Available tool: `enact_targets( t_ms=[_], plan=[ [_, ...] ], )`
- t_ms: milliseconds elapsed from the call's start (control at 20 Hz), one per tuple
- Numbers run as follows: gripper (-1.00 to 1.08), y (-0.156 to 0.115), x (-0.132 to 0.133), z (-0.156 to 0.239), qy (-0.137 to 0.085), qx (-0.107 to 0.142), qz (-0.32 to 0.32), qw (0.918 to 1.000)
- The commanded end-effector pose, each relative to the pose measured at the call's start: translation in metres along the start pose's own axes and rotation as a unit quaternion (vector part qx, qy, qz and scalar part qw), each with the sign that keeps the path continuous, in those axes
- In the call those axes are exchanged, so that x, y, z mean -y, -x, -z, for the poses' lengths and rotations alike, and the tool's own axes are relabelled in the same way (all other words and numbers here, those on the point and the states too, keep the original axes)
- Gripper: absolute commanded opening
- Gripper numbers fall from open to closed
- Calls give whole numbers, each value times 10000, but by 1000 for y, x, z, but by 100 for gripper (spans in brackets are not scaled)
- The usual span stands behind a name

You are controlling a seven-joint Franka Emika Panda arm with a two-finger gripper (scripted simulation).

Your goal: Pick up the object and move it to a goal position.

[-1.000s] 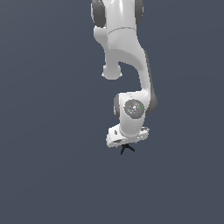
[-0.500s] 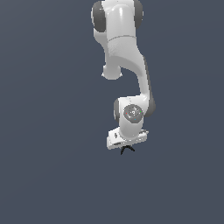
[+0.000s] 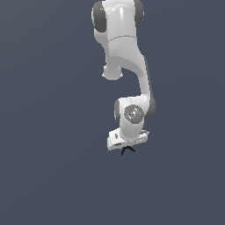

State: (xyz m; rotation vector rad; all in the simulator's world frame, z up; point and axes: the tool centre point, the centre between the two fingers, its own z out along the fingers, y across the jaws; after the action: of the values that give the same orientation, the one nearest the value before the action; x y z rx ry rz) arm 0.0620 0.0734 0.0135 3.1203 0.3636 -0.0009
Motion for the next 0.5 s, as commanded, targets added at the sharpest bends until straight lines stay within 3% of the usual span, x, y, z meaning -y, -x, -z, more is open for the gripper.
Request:
enact_targets(
  t_ms=[0,450],
  plan=[
    [-100,0,0,1,0,-2,1,10000],
    [-100,2,-6,36,0,-2,1,10000]
  ],
)
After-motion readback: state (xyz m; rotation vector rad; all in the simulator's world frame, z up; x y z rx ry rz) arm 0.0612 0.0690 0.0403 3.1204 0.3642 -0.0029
